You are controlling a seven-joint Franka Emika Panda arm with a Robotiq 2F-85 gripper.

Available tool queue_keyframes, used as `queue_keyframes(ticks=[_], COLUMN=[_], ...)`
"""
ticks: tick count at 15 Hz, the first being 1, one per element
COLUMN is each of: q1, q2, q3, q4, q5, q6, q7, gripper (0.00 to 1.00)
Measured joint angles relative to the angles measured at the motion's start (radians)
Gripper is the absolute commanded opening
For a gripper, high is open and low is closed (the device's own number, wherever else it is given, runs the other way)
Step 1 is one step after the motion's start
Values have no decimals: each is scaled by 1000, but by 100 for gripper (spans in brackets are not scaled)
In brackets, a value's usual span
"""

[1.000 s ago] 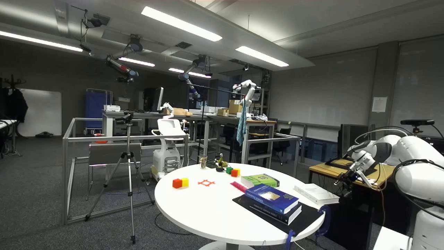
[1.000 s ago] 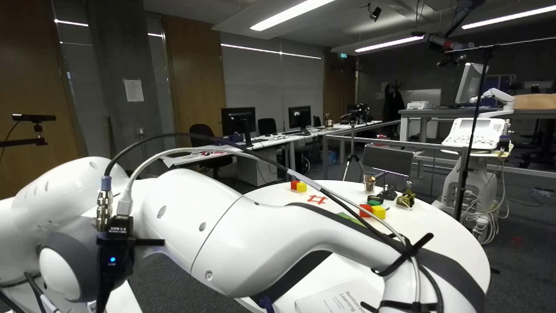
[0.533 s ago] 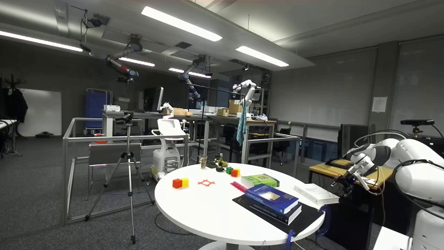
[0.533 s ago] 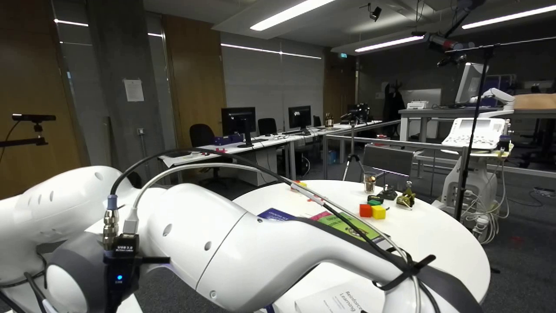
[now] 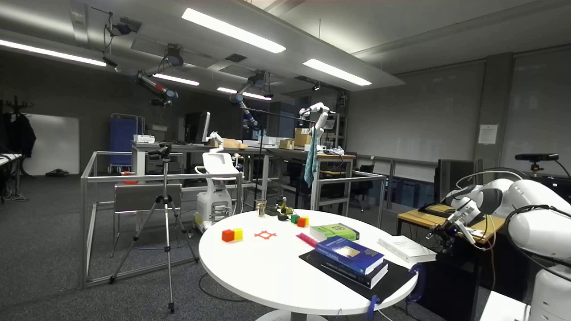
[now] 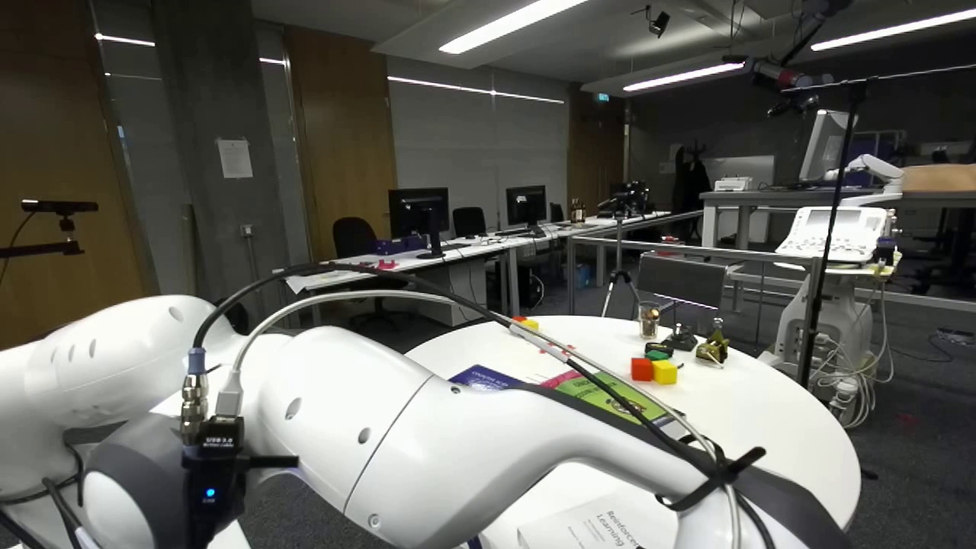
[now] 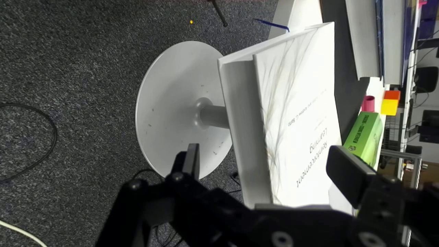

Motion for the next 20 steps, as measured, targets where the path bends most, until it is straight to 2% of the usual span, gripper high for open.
queue_keyframes(ticks=[20], q1=[-19], q2=[67], q3=[42], q4=[3], q5=[35], q6=[-3], q7=[-16], gripper=[100])
